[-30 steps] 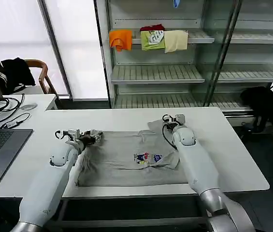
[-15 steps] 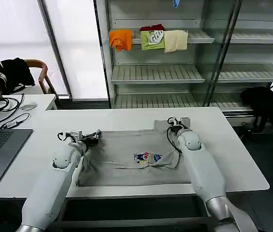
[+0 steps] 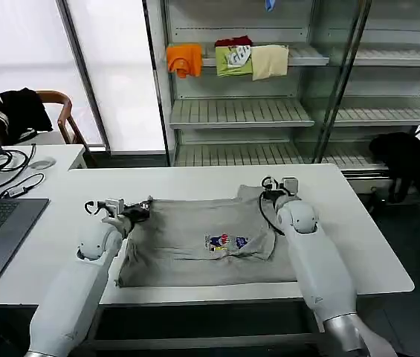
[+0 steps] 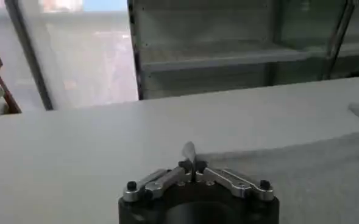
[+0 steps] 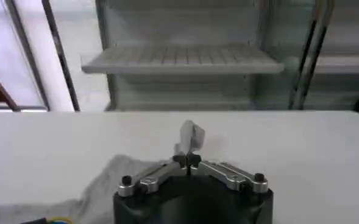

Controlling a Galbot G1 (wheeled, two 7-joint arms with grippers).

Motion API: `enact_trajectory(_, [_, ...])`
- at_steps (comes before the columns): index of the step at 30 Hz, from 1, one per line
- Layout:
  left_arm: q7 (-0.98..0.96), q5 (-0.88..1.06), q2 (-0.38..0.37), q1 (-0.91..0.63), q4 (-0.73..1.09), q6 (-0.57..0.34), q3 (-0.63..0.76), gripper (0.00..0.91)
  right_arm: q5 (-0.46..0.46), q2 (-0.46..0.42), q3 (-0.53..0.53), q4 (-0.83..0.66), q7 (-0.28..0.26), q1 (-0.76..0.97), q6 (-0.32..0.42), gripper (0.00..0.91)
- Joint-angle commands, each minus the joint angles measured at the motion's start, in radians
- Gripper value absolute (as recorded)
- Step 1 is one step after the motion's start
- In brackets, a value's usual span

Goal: Fold and organize the clothes.

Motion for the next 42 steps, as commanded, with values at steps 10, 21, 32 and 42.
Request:
enact_trajectory(10, [-0.01,-0.012,0.058,0.147,-0.275,-0.003,-0.045,0.02,0.009,-0.028,0.02,0.352,0.039,-0.177,-0.005,0.0])
enact_trajectory(21, [-0.001,0.01,0.088,0.32,-0.399,-0.004,-0.116,0.02,0.007,-0.048,0.079,0.559,0.08,-0.4,-0.003,0.0])
enact_trajectory(32, [0.007,0.042,0.079,0.457,-0.5,-0.005,-0.157,0.02,0.012,-0.049,0.125,0.783,0.131,-0.675,-0.004,0.0])
enact_trajectory(42, [0.018,0.062,0.08,0.543,-0.556,-0.005,-0.183,0.02,0.009,-0.048,0.133,0.825,0.145,-0.784,0.013,0.0])
